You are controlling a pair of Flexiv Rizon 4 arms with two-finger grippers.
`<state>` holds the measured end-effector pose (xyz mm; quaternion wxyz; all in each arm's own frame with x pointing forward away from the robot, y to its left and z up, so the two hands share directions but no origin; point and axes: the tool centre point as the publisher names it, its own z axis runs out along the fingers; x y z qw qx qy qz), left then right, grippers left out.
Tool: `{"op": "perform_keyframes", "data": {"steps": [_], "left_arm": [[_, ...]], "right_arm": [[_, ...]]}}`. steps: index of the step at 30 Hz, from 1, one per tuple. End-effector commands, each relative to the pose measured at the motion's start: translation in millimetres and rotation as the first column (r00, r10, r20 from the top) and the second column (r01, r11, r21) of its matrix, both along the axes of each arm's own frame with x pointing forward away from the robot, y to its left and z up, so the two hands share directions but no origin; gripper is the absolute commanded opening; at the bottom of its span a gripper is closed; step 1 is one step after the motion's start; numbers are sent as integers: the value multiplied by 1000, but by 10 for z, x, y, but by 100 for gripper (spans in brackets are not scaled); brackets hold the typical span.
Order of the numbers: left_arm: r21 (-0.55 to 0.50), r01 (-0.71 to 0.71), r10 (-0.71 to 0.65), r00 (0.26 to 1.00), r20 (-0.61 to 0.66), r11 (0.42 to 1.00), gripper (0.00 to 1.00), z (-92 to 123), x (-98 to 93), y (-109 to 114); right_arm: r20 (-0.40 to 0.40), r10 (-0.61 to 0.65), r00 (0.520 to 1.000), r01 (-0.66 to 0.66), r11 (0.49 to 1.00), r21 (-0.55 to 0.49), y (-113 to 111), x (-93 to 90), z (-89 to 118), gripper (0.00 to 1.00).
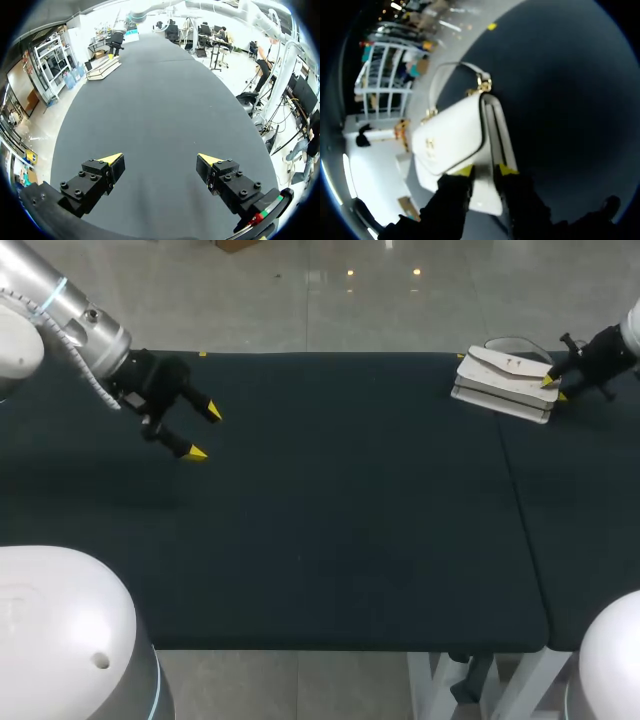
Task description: Pick up the bag, open it, inspect its contents, close it, and place it on the opposite side
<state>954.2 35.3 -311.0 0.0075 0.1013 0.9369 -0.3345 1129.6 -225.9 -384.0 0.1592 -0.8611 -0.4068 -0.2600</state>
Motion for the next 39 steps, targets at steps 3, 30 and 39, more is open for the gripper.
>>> {"op": "perform_keyframes", "data": {"steps": [3,30,39], "left_arm": [[-3,0,0,1000,1,1000,100,-11,3,1],[-3,0,0,1000,1,1000,100,-11,3,1],[-3,0,0,1000,1,1000,100,-11,3,1]], "right_arm": [[-11,43,999,-43,998,49,-32,33,-14,0],[40,395,918,-394,894,214,835,-518,102,0],[48,438,898,-438,874,212,990,-703,124,0]]}}
